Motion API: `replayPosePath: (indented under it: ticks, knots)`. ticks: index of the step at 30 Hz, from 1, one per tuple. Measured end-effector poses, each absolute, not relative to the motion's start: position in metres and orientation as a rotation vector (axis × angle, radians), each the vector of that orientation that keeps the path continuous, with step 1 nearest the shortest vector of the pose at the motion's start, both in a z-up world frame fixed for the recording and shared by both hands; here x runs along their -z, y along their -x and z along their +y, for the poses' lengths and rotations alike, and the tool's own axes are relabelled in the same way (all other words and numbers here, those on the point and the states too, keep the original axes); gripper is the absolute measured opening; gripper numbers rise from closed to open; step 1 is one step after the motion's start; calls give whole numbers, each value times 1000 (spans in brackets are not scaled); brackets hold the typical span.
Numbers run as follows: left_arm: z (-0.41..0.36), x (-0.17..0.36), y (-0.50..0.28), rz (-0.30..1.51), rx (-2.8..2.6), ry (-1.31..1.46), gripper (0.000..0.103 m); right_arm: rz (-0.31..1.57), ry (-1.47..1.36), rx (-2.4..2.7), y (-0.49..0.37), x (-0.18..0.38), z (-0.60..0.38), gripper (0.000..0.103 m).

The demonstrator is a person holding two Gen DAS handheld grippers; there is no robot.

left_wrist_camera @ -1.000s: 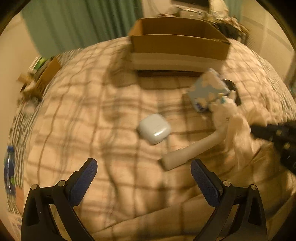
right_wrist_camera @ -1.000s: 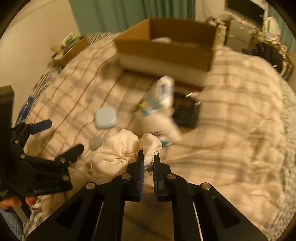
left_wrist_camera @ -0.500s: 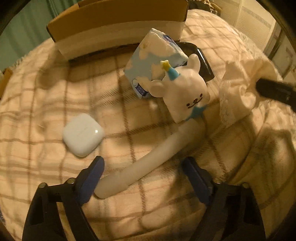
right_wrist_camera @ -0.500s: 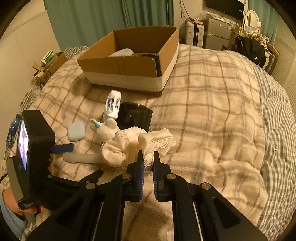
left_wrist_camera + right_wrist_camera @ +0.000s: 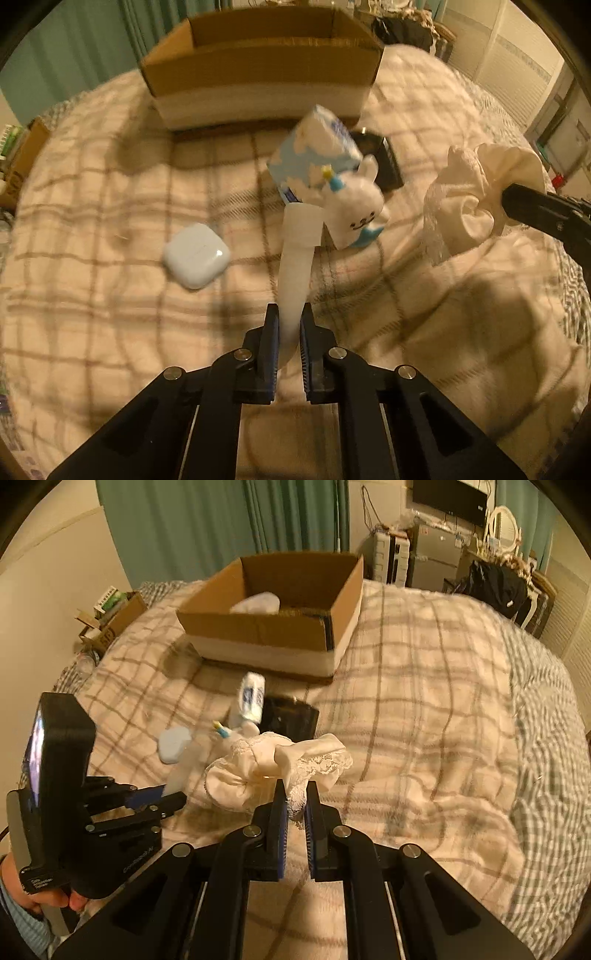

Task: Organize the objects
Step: 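Grasp the white lace cloth with the right gripper while the left gripper grasps the long white plush, then carry the lace cloth and plush into the box and open both grippers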

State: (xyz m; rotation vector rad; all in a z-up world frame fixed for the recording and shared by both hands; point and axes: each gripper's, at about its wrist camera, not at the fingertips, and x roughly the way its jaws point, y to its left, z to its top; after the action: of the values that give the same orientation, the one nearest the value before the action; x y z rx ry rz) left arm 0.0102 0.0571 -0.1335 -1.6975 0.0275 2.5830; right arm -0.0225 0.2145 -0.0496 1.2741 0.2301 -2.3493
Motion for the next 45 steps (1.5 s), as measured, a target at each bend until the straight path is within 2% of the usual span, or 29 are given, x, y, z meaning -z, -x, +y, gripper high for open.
replayPosePath:
  ticks: [3,15,23,32,45]
  knots:
    - [60,108,-26,-21,-2615,1653,9,208,-1229,2369,12,29,218,7]
    - [65,6,-51,-31,-2818,1436,9,184,-1067,2449,-28,-42,236,7]
    - [64,-33,-48,-72,-2878,1340,9,188,-985,2468,-31,-67,234,7]
    - [60,-61,-9,-85,-2885,1291,9,202,-892,2477,2,-96,218,7]
    - [39,-76,99,-50,-2902,1254,9,199,-861,2486,114,-111,177,7]
